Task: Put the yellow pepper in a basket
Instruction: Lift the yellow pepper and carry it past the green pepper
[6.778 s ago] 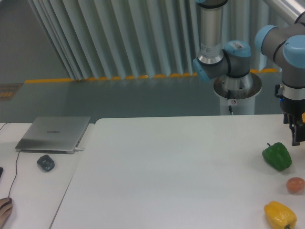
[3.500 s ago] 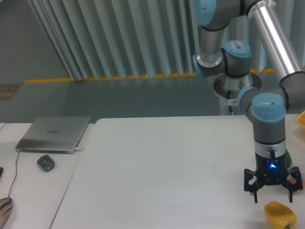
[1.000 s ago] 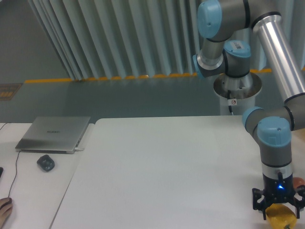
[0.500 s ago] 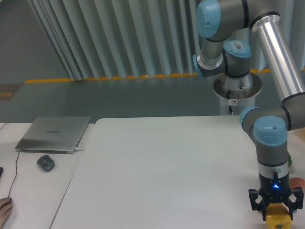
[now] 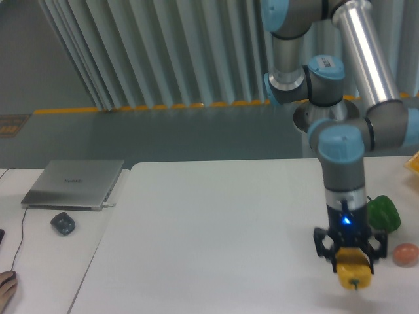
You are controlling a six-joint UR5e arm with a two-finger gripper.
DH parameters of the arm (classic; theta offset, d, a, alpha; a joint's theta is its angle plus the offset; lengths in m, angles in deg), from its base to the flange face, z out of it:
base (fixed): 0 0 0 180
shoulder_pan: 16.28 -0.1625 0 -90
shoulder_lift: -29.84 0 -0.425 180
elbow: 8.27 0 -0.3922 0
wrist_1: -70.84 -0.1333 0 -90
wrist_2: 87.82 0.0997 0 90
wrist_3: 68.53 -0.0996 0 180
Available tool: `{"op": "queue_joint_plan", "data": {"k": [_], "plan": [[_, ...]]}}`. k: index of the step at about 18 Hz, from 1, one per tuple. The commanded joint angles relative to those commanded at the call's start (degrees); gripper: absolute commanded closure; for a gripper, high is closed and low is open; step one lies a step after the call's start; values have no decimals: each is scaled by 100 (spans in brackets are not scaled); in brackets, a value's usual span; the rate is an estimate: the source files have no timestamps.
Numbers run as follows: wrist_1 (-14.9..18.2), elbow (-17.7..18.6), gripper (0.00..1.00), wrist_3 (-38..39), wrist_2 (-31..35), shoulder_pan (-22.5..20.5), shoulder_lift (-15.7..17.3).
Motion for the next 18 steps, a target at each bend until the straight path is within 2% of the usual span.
{"op": "queue_joint_plan", "data": {"k": [4, 8, 10, 18], "plan": [[439, 159, 45, -1082, 26, -61, 300], [738, 168, 45, -2066, 184, -237, 441], [887, 177, 45, -2803, 273, -430, 581], [1599, 203, 45, -4369, 255, -1045, 977]]}}
